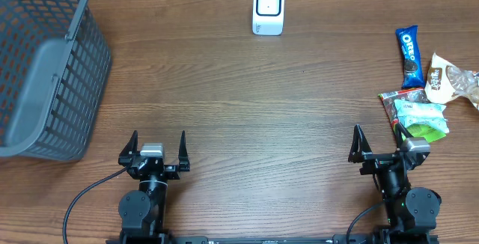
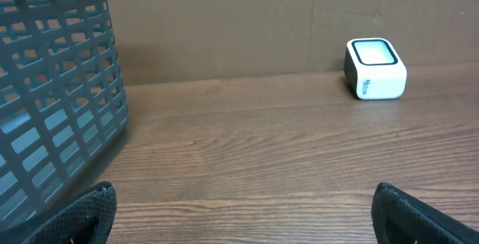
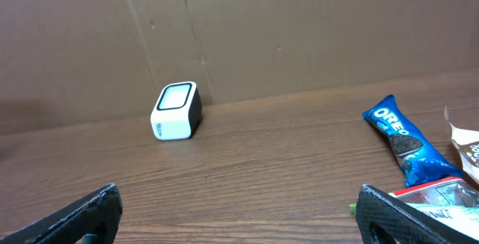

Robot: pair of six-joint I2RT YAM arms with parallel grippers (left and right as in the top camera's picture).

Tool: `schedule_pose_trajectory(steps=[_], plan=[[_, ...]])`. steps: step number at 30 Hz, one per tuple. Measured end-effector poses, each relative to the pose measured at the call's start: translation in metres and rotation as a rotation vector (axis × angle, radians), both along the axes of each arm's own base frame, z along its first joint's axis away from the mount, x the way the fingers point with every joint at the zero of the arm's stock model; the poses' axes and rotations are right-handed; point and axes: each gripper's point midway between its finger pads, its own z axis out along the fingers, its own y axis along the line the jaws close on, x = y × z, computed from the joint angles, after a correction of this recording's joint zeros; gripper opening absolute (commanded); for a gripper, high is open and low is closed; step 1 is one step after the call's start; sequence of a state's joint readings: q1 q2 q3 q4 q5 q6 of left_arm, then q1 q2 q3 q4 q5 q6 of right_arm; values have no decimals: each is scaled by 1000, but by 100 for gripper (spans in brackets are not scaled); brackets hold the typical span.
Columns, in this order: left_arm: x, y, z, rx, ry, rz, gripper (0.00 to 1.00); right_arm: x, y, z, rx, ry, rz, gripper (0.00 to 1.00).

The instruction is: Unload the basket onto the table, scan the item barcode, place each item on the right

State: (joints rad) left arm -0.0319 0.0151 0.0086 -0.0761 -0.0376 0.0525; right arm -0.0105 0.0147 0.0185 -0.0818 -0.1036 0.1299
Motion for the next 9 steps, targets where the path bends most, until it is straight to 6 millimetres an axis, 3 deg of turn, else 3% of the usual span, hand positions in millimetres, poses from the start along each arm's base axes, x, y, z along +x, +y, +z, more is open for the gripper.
schedule_pose_trajectory(steps=[9], plan=[[0, 0, 0, 0, 0, 0, 100, 0, 0, 0, 0, 0, 0, 100]])
